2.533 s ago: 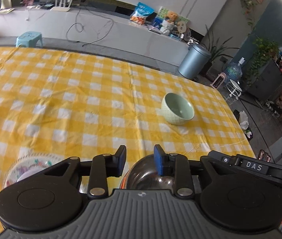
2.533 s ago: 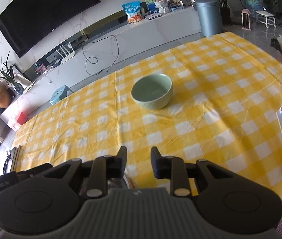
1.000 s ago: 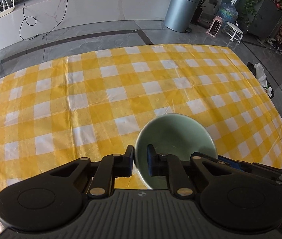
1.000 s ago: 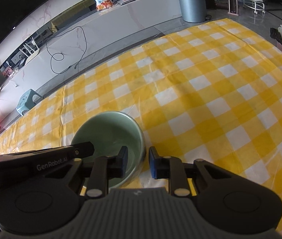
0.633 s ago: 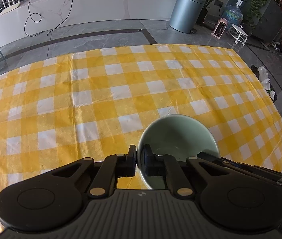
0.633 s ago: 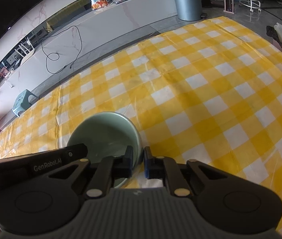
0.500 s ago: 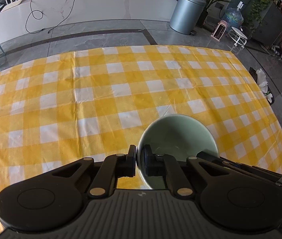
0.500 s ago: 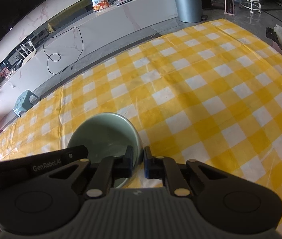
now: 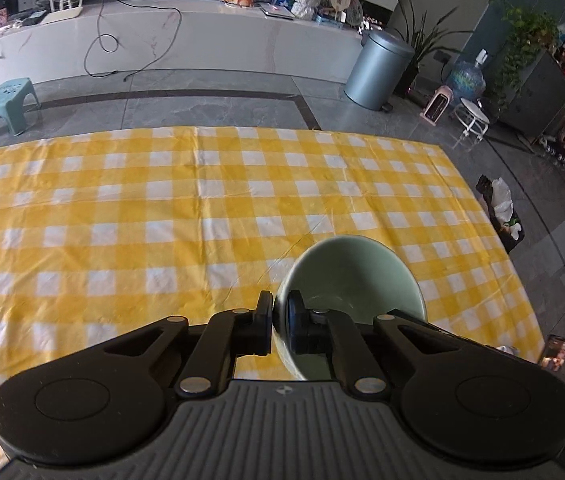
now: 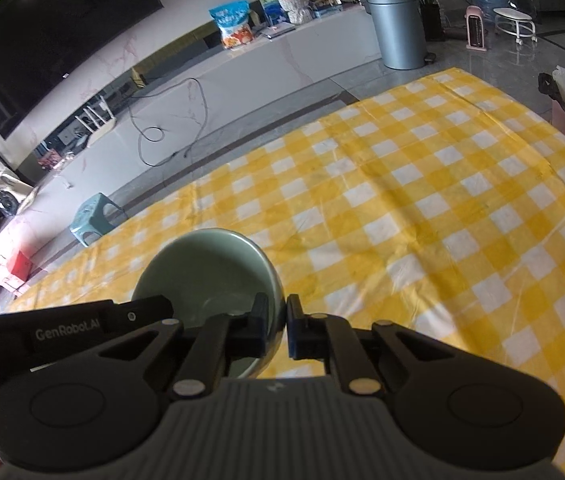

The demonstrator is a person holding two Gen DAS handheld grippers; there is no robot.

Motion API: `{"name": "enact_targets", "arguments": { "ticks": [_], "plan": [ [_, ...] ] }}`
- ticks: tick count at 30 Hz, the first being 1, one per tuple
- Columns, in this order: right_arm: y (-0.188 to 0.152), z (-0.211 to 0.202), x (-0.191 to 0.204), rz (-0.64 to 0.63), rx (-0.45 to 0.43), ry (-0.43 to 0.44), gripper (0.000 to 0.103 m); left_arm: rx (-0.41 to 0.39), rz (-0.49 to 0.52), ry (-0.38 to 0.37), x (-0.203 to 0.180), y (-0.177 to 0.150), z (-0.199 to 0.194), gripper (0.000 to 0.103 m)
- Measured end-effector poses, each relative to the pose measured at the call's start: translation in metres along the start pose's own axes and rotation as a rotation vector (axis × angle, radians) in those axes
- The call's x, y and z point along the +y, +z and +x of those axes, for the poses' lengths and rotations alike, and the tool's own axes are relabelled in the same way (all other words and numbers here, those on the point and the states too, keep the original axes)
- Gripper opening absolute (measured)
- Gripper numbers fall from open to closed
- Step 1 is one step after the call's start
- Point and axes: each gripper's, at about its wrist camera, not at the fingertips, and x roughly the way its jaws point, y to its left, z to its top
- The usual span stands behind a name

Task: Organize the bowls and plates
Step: 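Lift the green bowl and carry it over the orange bowl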

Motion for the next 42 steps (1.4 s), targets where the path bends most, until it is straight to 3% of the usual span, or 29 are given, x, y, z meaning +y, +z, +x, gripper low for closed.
{"name": "enact_targets", "arguments": {
  "ticks": [8,18,28,42],
  "plan": [
    [-0.037,-0.060,0.019,-0.021,-0.037,0.081,0.006,-0.066,-0.019,0.019,0.003,-0.034,-0.065,0.008],
    [-0.080,-0.102,0.022,-0.024,-0.051,0.114,0.006,-0.111,-0.095,-0.028,0.014,-0.086,-0.100,0.010],
    [-0.110,-0.098,0.017,-0.032,0.021,0.115,0.006,-0.076,-0.214,-0.050,0.036,-0.132,-0.100,0.011],
    [-0.128,-0.073,0.020,-0.108,0.081,0.051,0.007,0.017,-0.239,-0.038,0.048,-0.150,-0.075,0.013]
  ]
}}
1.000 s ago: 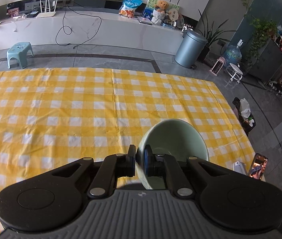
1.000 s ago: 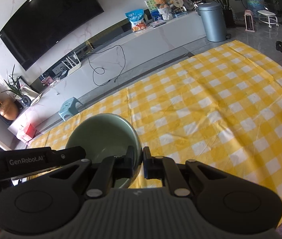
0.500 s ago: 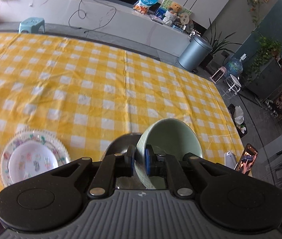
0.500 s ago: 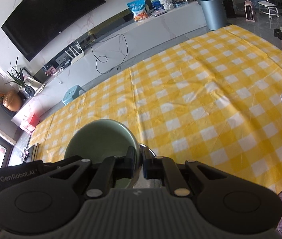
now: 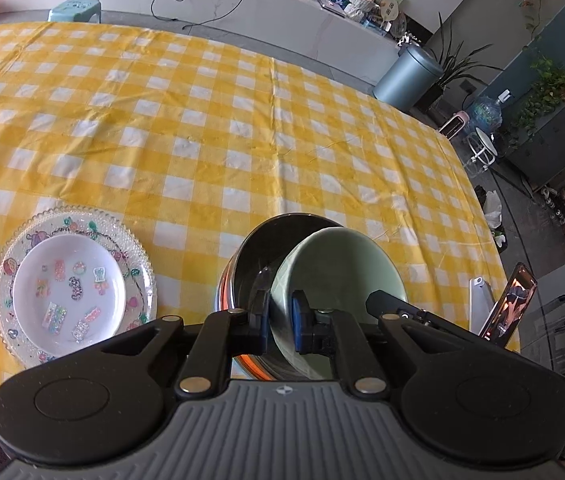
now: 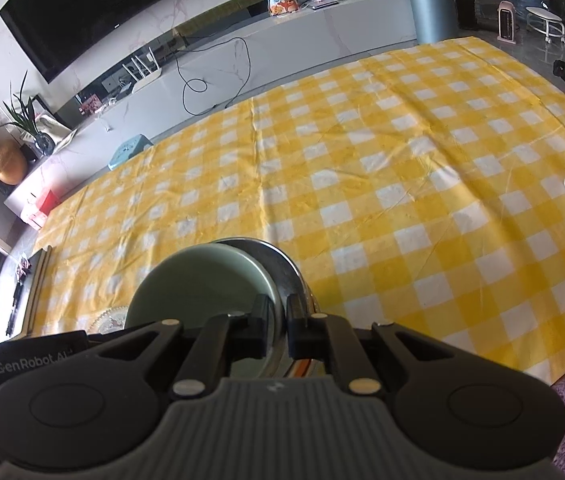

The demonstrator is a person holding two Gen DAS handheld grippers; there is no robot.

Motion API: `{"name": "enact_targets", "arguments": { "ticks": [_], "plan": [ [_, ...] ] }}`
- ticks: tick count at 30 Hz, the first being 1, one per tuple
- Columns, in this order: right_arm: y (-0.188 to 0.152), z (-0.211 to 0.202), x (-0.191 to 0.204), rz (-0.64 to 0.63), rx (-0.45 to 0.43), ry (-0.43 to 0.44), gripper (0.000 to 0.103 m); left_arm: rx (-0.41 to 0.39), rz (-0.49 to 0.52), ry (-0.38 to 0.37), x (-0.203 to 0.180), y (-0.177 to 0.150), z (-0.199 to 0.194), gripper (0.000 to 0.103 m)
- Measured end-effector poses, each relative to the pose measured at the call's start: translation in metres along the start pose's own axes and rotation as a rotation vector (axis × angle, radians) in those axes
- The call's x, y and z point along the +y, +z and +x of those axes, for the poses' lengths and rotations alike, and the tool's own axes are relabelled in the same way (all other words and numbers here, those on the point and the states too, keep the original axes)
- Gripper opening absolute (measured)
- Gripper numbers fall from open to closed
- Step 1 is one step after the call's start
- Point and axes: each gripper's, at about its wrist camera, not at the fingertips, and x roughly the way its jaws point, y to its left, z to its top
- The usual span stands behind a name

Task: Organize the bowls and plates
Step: 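Lift the green bowl and carry it over the orange bowl, then lower the green bowl into the orange bowl and open the left gripper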

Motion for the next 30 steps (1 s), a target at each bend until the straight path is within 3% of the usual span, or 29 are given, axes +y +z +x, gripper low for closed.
{"name": "enact_targets", "arguments": {
  "ticks": [12,24,30],
  "plan": [
    [-0.002,0.016,0.006,-0.051,0.009,-0.047,0.006,0.012,0.000,0.012,0.005,0.004,0.007,0.013],
    [-0.002,0.018,0.013,-0.111,-0.007,-0.077,0.006,-0.080,0.029,-0.035,0.004,0.012,-0.011,0.013],
    [-0.001,0.014,0.016,-0.129,-0.031,-0.080,0.007,-0.097,-0.002,-0.026,0.014,0.011,-0.012,0.020]
  ]
}}
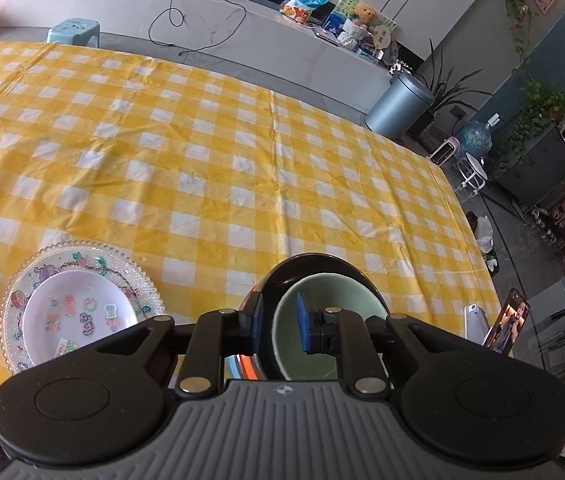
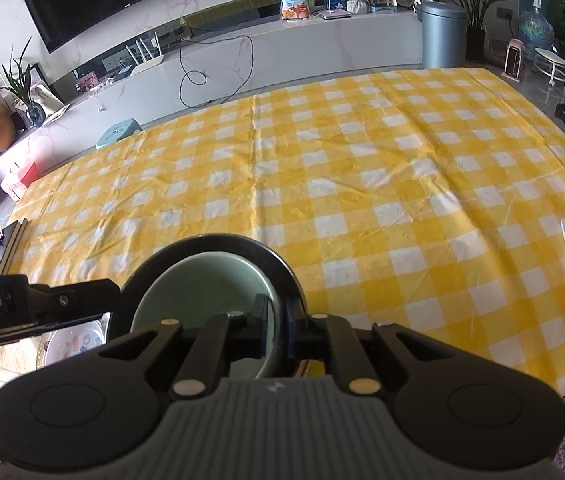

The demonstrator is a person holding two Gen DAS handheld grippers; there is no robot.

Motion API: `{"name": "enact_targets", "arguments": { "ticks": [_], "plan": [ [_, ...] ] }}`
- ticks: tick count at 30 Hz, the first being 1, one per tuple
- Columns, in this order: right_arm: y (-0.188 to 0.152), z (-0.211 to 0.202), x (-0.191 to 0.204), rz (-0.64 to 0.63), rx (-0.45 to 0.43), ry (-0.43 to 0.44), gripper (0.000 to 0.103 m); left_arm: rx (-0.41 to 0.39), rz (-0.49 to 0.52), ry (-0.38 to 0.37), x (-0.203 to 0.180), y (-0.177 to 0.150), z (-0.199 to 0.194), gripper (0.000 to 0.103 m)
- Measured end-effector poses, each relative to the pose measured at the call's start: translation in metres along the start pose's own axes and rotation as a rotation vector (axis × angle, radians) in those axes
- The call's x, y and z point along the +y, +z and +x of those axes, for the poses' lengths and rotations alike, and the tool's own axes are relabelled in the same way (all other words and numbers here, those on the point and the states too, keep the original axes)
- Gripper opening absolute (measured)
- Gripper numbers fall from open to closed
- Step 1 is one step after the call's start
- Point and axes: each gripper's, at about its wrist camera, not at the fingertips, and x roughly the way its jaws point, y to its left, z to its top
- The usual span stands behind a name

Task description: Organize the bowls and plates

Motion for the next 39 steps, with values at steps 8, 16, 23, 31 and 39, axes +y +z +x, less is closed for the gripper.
{"name": "enact_targets", "arguments": {
  "ticks": [8,16,23,31,39],
  "plan": [
    [0.005,-0.012,-0.001,-0.011,-0.069,-0.003,0.008,-0.010,-0.028,0.001,0.009,-0.003,-0.001,0.028],
    [0.011,-0.019,-0.012,0.019,-0.112,-0.013,0.031,-0.018,-0.058,-0.001,0.017,-0.005,-0.001,0.053],
    [0.006,-0.009,-0.034,0.122,-0.071,0.002,0.039,-0.024,-0.096,-0.005,0.027,-0.010,0.002,0.069],
    [0.001,0.001,-0.052,0.249,-0.022,0.069,0.045,0.005,-0.161,-0.064,0.033,-0.017,0.019,0.073],
    [0.000,0.002,-0.052,0.253,-0.027,0.102,0.045,0.022,-0.149,-0.059,0.027,-0.019,0.027,0.074]
  ]
}}
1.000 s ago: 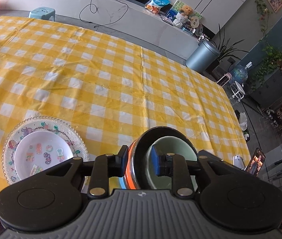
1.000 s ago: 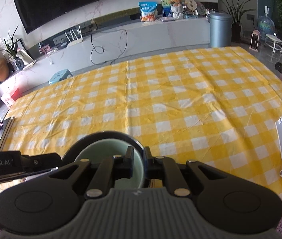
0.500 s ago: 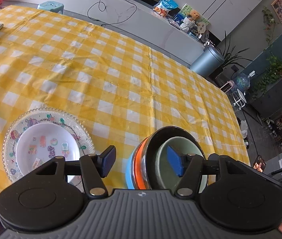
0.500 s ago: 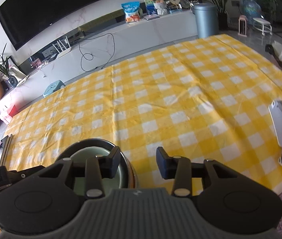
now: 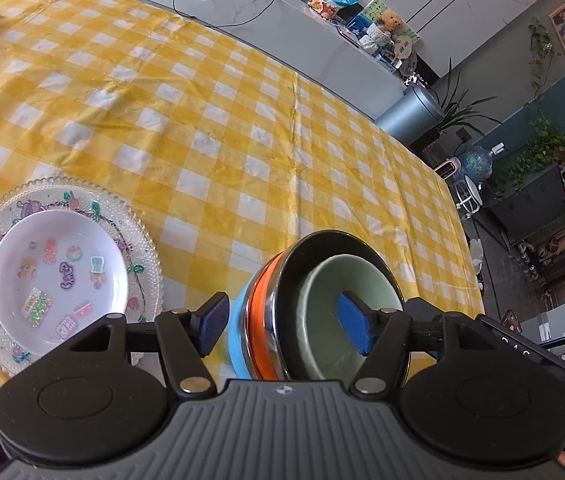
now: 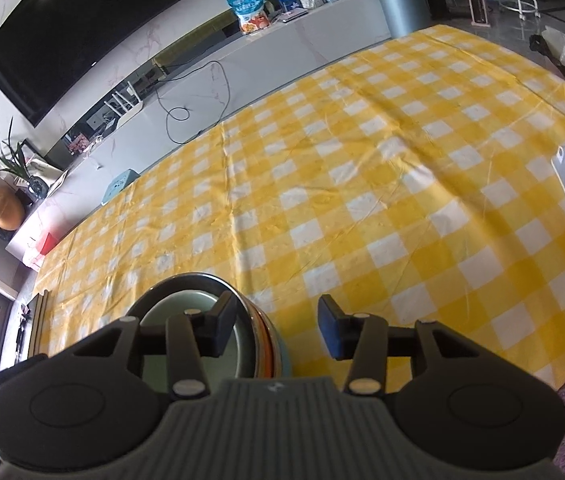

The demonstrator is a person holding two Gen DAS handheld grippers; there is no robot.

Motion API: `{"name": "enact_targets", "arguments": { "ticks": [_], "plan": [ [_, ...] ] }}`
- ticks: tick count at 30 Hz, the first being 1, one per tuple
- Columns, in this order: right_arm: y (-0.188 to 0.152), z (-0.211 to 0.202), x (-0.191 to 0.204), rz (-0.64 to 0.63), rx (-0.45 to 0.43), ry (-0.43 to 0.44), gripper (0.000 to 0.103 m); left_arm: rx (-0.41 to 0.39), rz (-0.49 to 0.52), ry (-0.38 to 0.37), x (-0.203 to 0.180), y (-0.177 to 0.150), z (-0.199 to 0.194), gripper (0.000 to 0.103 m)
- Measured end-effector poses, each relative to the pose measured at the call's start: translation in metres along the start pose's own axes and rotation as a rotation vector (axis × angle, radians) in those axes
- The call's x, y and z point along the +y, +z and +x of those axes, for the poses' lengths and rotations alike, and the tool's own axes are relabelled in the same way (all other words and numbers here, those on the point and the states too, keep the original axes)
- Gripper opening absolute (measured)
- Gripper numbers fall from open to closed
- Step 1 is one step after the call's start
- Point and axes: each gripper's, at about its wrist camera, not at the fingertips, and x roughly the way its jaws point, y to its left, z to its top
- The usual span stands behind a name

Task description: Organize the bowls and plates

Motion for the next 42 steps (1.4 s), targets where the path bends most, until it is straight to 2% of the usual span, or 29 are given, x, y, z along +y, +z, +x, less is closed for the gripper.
{"name": "enact_targets", "arguments": {
  "ticks": [4,11,17,19,25,30,36,42],
  "plan": [
    [-0.003,0.009,0.001,0.012,0.042,0.018,0.045,0.010,0.003,0.003,-0.001,-0.001,0.001,0.074],
    [-0.002,0.006,-0.001,0.026,0.024,0.049,0.045,0.034,0.027,0.030,-0.006,-0.002,0.013,0.075],
    [-0.003,0.014,-0.005,0.050,0.065,0.047,0.054,0.047,0.048,0.095,-0.004,-0.006,0.019,0.064],
    [-0.005,0.019,-0.008,0.071,0.086,0.056,0.058,0.040,0.054,0.106,-0.003,-0.004,0.016,0.063],
    [-0.008,0.028,-0.003,0.069,0.118,0.060,0.059,0.030,0.089,0.144,-0.009,-0.002,0.013,0.063],
    [-0.010,0.037,-0.003,0.063,0.145,0.058,0.060,0.067,0.064,0.109,-0.008,0.000,0.022,0.070],
    [-0.013,0.047,-0.005,0.073,0.180,0.069,0.060,0.111,-0.003,0.062,0.003,-0.002,0.033,0.070],
    [-0.012,0.052,-0.007,0.077,0.194,0.081,0.060,0.117,-0.009,0.033,0.005,-0.004,0.036,0.070]
  ]
}}
